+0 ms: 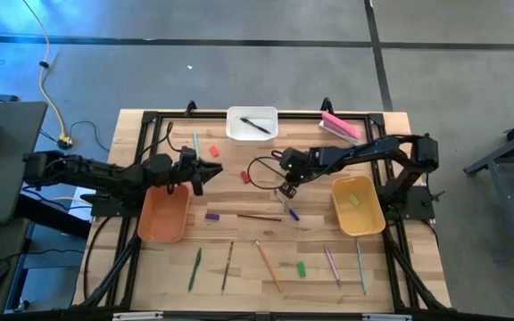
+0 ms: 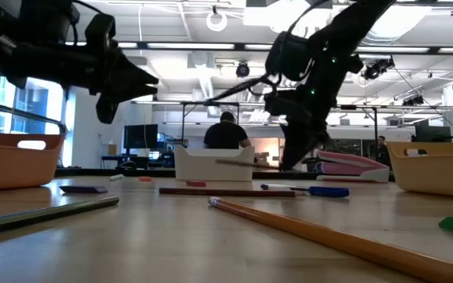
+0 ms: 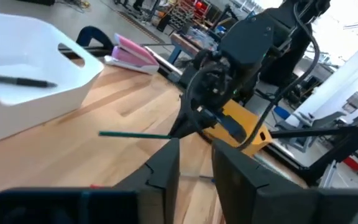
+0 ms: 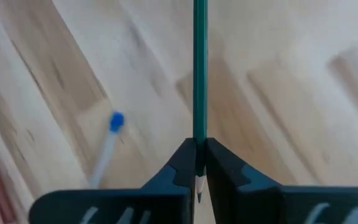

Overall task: Sort crayons/erasers/pens/pencils in bins
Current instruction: Put the dark blue-green pencil into the orange bin

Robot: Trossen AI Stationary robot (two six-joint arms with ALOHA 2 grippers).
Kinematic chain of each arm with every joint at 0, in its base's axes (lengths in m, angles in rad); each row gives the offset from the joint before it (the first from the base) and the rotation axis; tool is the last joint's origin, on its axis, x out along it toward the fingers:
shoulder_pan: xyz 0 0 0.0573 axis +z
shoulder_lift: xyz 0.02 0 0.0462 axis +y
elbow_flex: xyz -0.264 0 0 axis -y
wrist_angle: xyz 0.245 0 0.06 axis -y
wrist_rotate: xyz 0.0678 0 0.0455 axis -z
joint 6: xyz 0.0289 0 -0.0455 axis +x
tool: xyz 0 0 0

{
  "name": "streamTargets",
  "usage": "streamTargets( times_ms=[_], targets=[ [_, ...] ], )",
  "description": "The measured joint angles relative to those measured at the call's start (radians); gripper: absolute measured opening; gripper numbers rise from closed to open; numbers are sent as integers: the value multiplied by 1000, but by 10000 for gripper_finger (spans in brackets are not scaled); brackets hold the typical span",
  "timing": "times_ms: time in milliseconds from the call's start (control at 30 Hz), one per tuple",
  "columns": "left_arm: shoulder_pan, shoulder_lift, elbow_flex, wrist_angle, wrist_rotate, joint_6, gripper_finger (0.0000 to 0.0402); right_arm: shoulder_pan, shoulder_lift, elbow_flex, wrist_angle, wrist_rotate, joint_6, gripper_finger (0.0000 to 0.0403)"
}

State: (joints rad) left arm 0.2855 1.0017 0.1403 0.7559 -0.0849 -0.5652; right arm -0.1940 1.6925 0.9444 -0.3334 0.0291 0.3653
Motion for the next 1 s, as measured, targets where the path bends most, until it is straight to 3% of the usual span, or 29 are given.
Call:
streamTargets(
  times_ms=[67,267,467,667,1000],
  targets=[
    [0,6,8,-1,2,0,98,-1,-24,-53,112,-13,7,10],
    [2,7,18,10,10,-5,113,-2,-39,-265,709,-135,90,7],
    [4,31,76,11,40,-61,132,11,-39,-369,1122,-137,106,7],
    [-15,139,185,7,50,-24,172,38,-40,-369,1283,-139,37,7],
    [-13,286,315,126,26,64,211,71,-41,-369,1367,-141,19,7]
  ],
)
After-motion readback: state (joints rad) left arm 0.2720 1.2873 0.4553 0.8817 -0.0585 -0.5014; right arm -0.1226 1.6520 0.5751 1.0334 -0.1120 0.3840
